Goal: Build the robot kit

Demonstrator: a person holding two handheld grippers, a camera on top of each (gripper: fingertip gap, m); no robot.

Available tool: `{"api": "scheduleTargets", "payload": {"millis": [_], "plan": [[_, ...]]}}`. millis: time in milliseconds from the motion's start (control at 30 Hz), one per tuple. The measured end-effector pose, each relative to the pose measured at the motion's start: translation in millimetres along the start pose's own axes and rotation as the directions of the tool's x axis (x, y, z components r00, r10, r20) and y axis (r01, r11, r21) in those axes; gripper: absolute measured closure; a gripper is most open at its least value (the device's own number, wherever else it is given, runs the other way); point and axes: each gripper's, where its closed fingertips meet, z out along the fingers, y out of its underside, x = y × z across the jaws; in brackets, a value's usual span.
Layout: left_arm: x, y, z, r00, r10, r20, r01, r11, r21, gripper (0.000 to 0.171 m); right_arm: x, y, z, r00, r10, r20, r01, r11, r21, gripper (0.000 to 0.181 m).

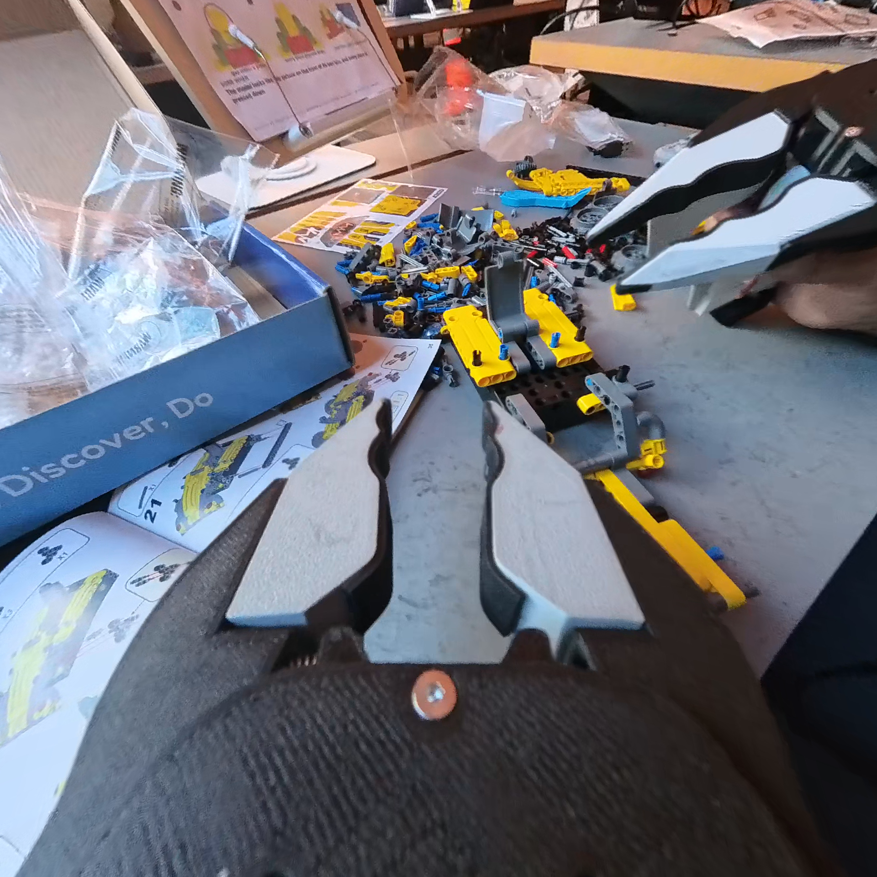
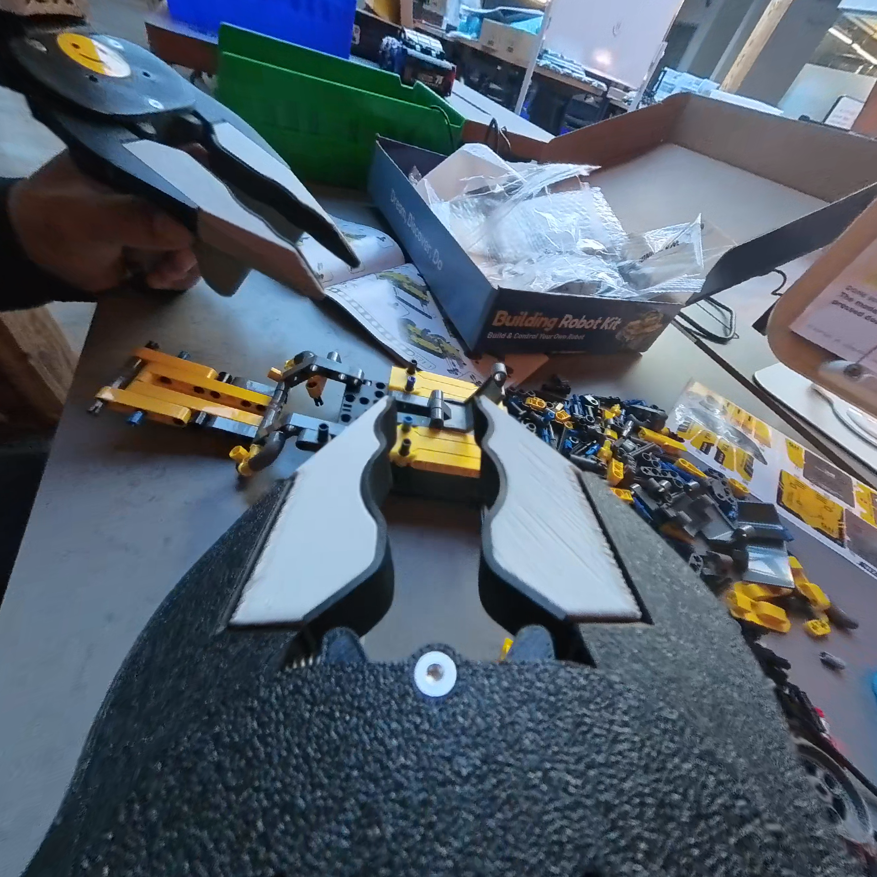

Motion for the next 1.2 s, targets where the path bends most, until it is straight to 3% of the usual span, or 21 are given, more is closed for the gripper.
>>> {"api": "scheduleTargets", "payload": {"millis": [267,433,600,733,800,867,967,1067,1133,1200], "plan": [[6,0,0,0.998,-0.018,-0.064,0.018,1.000,-0.003,0.135,-8,-7,2,0.992,0.098,0.077,-0.099,0.995,0.016,0.141],[7,1,1,0.998,-0.013,-0.067,0.012,1.000,-0.014,0.135,-6,6,5,0.992,0.116,0.049,-0.112,0.991,-0.071,0.136],[10,-1,-1,0.997,0.005,-0.076,-0.004,1.000,0.006,0.136,-11,4,5,0.982,0.165,0.089,-0.160,0.985,-0.067,0.128],[5,-21,-15,0.993,0.099,-0.068,-0.097,0.995,0.027,0.153,-12,4,5,0.979,0.175,0.100,-0.169,0.983,-0.067,0.128],[-4,-45,-18,0.981,0.182,-0.072,-0.182,0.983,0.014,0.144,-13,3,5,0.980,0.173,0.101,-0.167,0.984,-0.065,0.128],[-14,-54,-9,0.962,0.227,-0.152,-0.241,0.967,-0.081,0.124,-15,1,5,0.980,0.170,0.108,-0.165,0.985,-0.054,0.128],[-65,-39,18,0.922,0.335,-0.193,-0.383,0.860,-0.338,0.116,-16,1,5,0.982,0.156,0.106,-0.151,0.987,-0.054,0.128],[-110,-10,32,0.862,0.388,-0.326,-0.506,0.678,-0.533,0.106,-17,2,6,0.984,0.146,0.103,-0.141,0.988,-0.057,0.128],[-133,8,34,0.814,0.403,-0.418,-0.581,0.564,-0.587,0.115,-16,2,6,0.983,0.147,0.107,-0.142,0.988,-0.055,0.129],[-134,27,31,0.804,0.296,-0.515,-0.589,0.517,-0.621,0.120,-16,2,6,0.983,0.146,0.109,-0.141,0.989,-0.052,0.130]]}}
